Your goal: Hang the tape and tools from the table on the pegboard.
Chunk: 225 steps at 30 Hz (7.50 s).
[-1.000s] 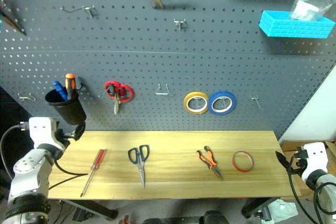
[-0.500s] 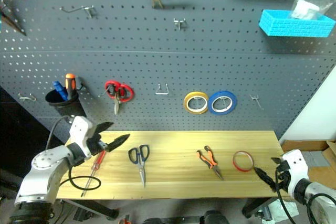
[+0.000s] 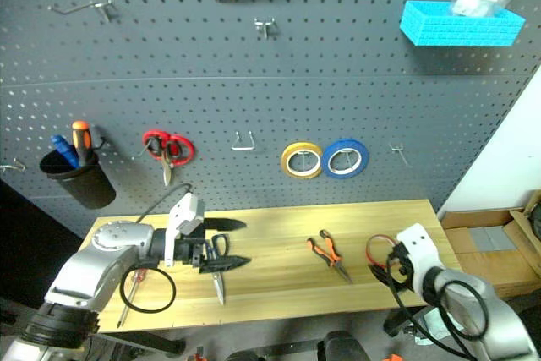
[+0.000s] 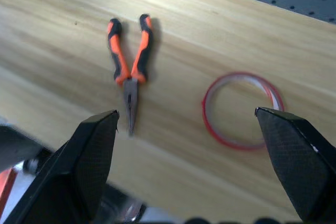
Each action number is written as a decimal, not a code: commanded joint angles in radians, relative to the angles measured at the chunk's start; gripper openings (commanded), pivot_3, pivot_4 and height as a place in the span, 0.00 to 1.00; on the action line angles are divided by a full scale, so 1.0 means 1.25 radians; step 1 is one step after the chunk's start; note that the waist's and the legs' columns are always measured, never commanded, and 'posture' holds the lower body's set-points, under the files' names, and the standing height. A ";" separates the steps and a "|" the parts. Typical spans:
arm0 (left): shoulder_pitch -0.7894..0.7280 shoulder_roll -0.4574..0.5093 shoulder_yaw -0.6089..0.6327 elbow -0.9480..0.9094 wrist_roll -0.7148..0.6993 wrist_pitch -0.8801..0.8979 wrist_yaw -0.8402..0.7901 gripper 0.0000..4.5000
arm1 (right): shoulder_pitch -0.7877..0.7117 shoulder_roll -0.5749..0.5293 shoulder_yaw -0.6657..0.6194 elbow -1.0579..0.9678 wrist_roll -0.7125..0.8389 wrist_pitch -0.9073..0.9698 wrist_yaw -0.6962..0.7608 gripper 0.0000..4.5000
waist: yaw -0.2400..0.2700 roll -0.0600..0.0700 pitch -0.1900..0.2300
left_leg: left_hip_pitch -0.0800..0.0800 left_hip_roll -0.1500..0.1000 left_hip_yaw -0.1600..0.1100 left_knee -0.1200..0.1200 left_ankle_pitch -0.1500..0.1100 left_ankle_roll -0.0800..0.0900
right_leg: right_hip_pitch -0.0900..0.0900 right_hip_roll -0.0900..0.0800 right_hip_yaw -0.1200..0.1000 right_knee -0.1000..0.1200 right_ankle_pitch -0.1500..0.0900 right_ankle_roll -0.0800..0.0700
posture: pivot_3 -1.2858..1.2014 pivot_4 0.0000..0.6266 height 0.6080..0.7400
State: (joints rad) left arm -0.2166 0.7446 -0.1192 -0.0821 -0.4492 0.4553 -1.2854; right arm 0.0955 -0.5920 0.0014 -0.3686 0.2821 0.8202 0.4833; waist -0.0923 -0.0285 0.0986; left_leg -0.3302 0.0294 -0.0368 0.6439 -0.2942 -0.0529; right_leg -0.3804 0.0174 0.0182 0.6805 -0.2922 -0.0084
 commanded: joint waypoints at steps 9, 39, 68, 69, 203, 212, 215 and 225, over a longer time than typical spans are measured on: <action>-0.105 -0.038 -0.102 0.090 0.098 -0.196 -0.111 1.00 | -0.204 0.049 0.097 0.281 -0.108 0.008 -0.048 1.00 | 0.004 0.003 0.033 | -0.014 -0.001 0.001 0.002 -0.002 0.003 | -0.012 -0.001 0.002 0.000 0.001 -0.001 | 0.46 0.26 1.00; -0.208 -0.170 -0.077 0.339 0.206 -0.509 -0.030 1.00 | -0.260 0.097 0.189 0.453 -0.230 -0.085 -0.030 0.04 | 0.003 0.007 0.051 | -0.024 0.000 -0.001 0.009 -0.003 0.005 | -0.020 -0.001 -0.001 0.001 0.005 -0.001 | 0.46 0.26 1.00; -0.209 -0.187 -0.112 0.115 0.123 -0.298 -0.069 1.00 | -0.150 0.094 -0.013 -0.191 -0.445 -0.203 -0.276 0.01 | 0.000 0.006 0.072 | -0.027 -0.001 -0.001 0.016 -0.005 0.009 | -0.020 -0.001 0.003 0.000 0.005 0.009 | 0.45 0.32 1.00; -0.208 -0.187 -0.112 0.116 0.123 -0.299 -0.070 1.00 | -0.164 0.095 -0.025 -0.174 -0.435 -0.211 -0.270 0.01 | 0.001 0.006 0.072 | -0.027 -0.001 -0.001 0.016 -0.005 0.009 | -0.020 -0.001 0.003 0.000 0.005 0.009 | 0.45 0.32 1.00; 0.042 -0.082 0.300 -0.017 -0.059 -0.266 0.224 1.00 | -0.844 0.602 0.181 0.117 -0.197 -0.221 -0.272 0.39 | 0.007 0.006 0.134 | -0.043 0.001 -0.009 0.016 -0.005 0.009 | -0.036 -0.009 -0.004 0.002 0.009 0.003 | 0.49 0.42 1.00; 0.020 -0.087 0.285 -0.015 -0.054 -0.264 0.231 1.00 | -0.869 0.607 0.195 0.265 -0.207 -0.376 -0.258 0.39 | 0.008 0.006 0.134 | -0.044 -0.001 -0.009 0.016 -0.005 0.009 | -0.036 -0.012 -0.005 0.002 0.009 0.003 | 0.50 0.41 1.00; 0.009 -0.090 0.277 -0.016 -0.053 -0.263 0.234 1.00 | -0.874 0.601 0.193 0.307 -0.212 -0.424 -0.252 0.39 | 0.008 0.006 0.134 | -0.044 0.000 -0.009 0.016 -0.005 0.009 | -0.036 -0.012 -0.005 0.002 0.009 0.003 | 0.50 0.41 1.00; -0.008 -0.092 0.270 -0.021 -0.053 -0.262 0.235 1.00 | -0.852 0.633 0.219 0.301 -0.211 -0.439 -0.264 0.38 | 0.009 0.006 0.134 | -0.044 0.000 -0.009 0.016 -0.005 0.009 | -0.036 -0.012 -0.005 0.002 0.009 0.003 | 0.50 0.41 1.00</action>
State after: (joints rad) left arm -0.2164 0.6275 0.2065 -0.0693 -0.5071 0.1406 -0.9929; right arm -0.9644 0.1346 0.2628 0.0691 0.0179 0.2835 0.1657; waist -0.0812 -0.0214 0.2660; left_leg -0.3856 0.0290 -0.0475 0.6640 -0.3003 -0.0417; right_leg -0.4257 0.0024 0.0118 0.6826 -0.2812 -0.0043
